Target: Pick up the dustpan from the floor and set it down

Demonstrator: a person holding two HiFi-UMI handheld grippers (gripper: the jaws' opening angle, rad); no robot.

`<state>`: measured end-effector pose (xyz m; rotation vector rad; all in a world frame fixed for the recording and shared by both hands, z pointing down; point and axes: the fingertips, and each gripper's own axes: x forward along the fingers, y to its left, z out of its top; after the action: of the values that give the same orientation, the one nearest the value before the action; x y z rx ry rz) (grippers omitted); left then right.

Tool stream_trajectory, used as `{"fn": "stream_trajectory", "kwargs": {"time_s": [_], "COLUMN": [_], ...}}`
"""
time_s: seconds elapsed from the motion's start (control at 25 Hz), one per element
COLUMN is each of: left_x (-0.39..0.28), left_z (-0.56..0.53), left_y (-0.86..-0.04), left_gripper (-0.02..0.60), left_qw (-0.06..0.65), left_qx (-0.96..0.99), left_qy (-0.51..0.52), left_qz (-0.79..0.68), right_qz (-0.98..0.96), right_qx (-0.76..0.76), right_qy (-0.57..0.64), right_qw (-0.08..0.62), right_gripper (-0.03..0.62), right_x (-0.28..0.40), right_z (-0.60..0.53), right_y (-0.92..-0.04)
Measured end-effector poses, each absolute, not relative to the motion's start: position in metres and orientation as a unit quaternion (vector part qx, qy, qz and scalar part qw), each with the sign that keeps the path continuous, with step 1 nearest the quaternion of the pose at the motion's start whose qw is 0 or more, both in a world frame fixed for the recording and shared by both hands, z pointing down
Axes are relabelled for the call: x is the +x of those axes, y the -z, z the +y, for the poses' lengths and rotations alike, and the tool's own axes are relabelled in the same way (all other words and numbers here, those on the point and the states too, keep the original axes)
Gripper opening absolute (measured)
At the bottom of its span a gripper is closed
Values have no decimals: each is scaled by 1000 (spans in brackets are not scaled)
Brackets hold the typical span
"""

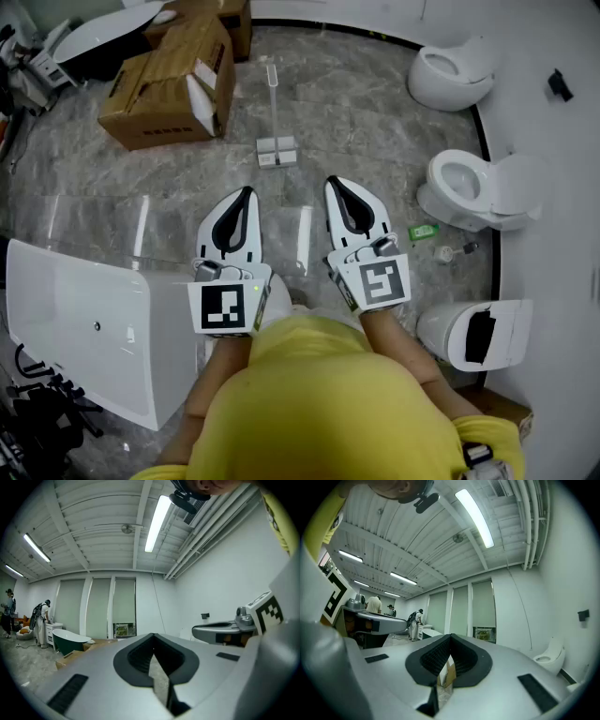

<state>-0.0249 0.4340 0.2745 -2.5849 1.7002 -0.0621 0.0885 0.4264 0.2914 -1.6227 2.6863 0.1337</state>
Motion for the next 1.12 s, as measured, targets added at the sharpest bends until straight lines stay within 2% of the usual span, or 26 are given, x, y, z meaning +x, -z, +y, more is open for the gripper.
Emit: {"fn": "stream_trajectory", "kwargs": {"time_s": [0.28,0.4,0.76,1.12], "left_x": [-42,-55,-99,-122], "left_z": [386,347,210,122], "left_y": [-288,-293,-310,-328], "left_gripper": [2,2,2,2], "left_qw": [10,7,-13,-29], "left_qx": [-838,-839,-848,-860], "left_qy": [20,18,39,45], "left_qz": [546,543,528,507], "right_qz": [858,861,861,846], "right_qx": [-513,-507,-506,-529], "right_qy": [-32,-31,-17,10], "right_qw": [-7,-5,-36,-60], "right_gripper": [12,48,94,129], "right_x": [73,56,11,1], "right_z": [378,340,205,124], "right_y": [-304,-308,-335,-355]}}
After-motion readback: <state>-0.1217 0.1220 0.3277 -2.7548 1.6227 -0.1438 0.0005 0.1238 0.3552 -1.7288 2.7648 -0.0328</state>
